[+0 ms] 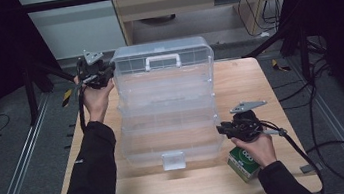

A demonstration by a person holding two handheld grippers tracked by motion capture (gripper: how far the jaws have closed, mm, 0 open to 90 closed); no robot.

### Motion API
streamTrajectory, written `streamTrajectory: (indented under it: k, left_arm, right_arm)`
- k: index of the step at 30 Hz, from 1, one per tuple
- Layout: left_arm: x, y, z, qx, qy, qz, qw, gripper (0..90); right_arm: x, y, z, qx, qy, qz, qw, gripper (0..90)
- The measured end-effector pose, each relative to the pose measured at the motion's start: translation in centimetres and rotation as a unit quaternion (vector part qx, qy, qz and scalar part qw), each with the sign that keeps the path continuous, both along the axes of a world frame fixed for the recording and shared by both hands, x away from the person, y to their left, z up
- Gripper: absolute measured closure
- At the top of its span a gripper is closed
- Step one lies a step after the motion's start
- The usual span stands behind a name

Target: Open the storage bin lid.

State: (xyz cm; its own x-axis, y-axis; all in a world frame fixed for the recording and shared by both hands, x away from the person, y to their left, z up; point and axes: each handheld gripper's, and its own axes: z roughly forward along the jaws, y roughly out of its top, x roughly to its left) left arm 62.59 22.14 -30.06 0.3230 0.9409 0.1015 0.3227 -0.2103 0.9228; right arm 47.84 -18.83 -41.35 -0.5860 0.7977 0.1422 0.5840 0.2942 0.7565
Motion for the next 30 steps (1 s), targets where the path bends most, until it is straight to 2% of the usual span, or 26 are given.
streamTrajectory:
  k: [18, 30]
  left_arm:
    - [2.2, -0.5, -0.6, 0.0, 0.006, 0.014, 0.9999, 84.4]
    - [4.1, -0.9, -1.1, 0.001, 0.023, 0.023, 0.9995, 84.2]
  right_arm:
    - [0.1, 0.0, 0.0, 0.0, -0.001, 0.002, 1.0, 72.6]
    - [0.2, 0.0, 0.1, 0.001, 0.005, 0.002, 1.0, 72.3]
